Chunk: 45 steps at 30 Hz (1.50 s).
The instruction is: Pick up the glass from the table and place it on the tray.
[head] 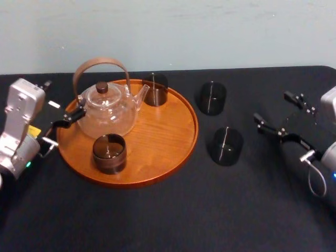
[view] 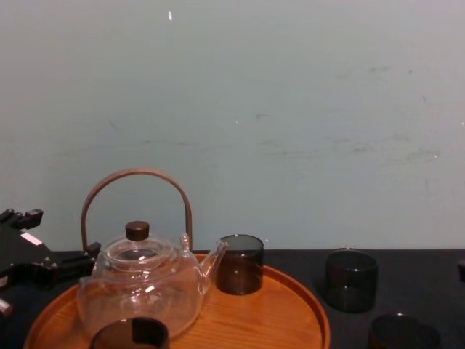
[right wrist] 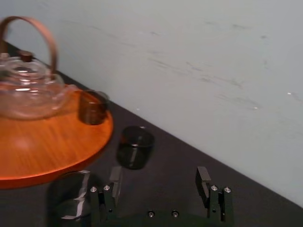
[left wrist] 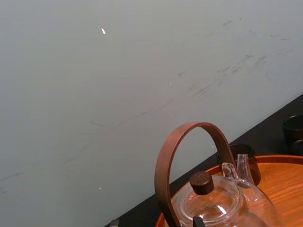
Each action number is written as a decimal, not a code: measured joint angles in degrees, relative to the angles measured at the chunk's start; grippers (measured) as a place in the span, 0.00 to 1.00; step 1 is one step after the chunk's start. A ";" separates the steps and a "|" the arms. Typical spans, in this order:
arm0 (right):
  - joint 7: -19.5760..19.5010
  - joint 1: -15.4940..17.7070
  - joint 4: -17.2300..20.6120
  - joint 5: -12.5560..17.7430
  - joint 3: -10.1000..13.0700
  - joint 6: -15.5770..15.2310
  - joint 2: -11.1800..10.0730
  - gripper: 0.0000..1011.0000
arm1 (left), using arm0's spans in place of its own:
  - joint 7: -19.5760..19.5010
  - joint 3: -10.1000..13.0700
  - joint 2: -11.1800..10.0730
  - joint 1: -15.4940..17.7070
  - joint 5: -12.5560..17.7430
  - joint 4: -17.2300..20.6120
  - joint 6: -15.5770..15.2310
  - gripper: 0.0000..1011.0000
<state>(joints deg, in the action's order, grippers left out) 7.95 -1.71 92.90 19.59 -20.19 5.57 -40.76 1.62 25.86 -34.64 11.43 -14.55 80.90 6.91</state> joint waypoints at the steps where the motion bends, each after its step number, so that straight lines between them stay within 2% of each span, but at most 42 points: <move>1: 0.45 1.23 1.27 0.26 0.32 -0.26 -0.53 0.99 | 0.00 0.00 0.00 0.00 0.00 0.00 0.00 1.00; 9: 2.30 6.01 5.97 0.46 0.50 -0.95 -1.41 0.99 | 0.00 0.00 0.00 0.00 0.00 0.00 0.00 1.00; 15: 3.39 6.82 6.44 -0.30 -0.25 -1.38 -0.50 0.99 | 0.00 0.00 0.00 0.00 0.00 0.00 0.00 1.00; 22: 5.17 5.91 4.50 -0.96 -1.06 -2.17 1.74 0.99 | 0.00 0.00 0.00 0.00 0.00 0.00 0.00 1.00; 45: 9.10 3.86 -1.08 -2.83 -0.84 -3.12 6.37 0.99 | 0.00 0.00 0.00 0.00 0.00 0.00 0.00 1.00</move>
<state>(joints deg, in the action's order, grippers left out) 17.05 2.15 91.82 16.77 -21.03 2.44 -34.39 1.62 25.86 -34.65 11.43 -14.55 80.90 6.91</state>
